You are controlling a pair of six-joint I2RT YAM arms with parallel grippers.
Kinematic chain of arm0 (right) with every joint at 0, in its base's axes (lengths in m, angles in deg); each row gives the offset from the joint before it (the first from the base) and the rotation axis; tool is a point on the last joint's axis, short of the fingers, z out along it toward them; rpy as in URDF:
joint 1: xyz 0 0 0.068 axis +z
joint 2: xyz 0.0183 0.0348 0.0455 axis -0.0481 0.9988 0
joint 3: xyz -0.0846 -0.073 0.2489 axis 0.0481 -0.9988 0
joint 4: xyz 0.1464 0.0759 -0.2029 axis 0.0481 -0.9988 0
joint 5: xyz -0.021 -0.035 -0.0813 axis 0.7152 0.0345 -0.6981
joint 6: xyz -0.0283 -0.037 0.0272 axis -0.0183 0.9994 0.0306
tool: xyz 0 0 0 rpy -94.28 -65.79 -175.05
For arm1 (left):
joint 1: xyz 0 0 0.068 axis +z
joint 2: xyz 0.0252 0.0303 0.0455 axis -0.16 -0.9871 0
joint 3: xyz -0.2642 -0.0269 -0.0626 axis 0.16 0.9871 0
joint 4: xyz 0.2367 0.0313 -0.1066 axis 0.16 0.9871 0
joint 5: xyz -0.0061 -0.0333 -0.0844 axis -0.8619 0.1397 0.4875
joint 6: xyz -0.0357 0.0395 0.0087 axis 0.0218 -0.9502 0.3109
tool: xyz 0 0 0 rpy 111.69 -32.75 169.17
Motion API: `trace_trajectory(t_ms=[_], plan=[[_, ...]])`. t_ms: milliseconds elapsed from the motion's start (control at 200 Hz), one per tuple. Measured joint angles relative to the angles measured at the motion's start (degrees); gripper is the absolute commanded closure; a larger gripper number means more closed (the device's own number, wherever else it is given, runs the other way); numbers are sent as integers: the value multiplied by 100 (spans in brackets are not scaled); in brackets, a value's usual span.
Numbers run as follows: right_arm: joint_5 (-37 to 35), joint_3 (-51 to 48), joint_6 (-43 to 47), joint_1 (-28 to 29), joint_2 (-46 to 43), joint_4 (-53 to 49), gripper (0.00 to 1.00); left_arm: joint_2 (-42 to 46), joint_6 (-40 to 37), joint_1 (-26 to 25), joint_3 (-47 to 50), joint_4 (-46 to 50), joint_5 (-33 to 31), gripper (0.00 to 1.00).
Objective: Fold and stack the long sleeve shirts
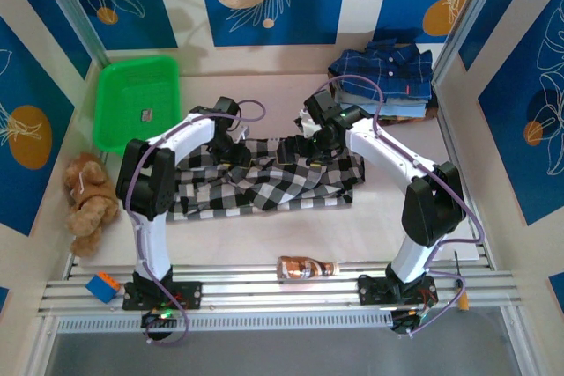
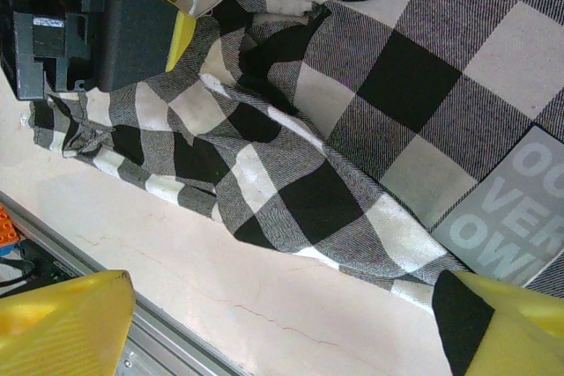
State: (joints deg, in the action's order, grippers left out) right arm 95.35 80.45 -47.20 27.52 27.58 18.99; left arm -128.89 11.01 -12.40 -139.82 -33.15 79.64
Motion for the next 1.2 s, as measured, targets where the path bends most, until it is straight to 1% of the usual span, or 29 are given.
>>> trace_trajectory(t_ms=[495, 715, 810, 965, 1096, 1201], plan=[[0, 0, 0, 0, 4, 0, 12, 15, 149, -2, 9, -140, 61, 51], [-2, 0, 2, 0, 4, -2, 13, 138, 155, -31, 11, -144, 61, 53], [-2, 0, 2, 0, 4, -2, 13, 192, 177, -74, 31, -166, 63, 62], [-2, 0, 2, 0, 4, -2, 13, 216, 234, -142, 107, -190, 85, 71], [-2, 0, 0, -2, 4, 0, 13, 216, 291, -157, 120, -188, 81, 80], [-2, 0, 0, -2, 4, 0, 13, 216, 271, -157, 120, -184, 35, 90]])
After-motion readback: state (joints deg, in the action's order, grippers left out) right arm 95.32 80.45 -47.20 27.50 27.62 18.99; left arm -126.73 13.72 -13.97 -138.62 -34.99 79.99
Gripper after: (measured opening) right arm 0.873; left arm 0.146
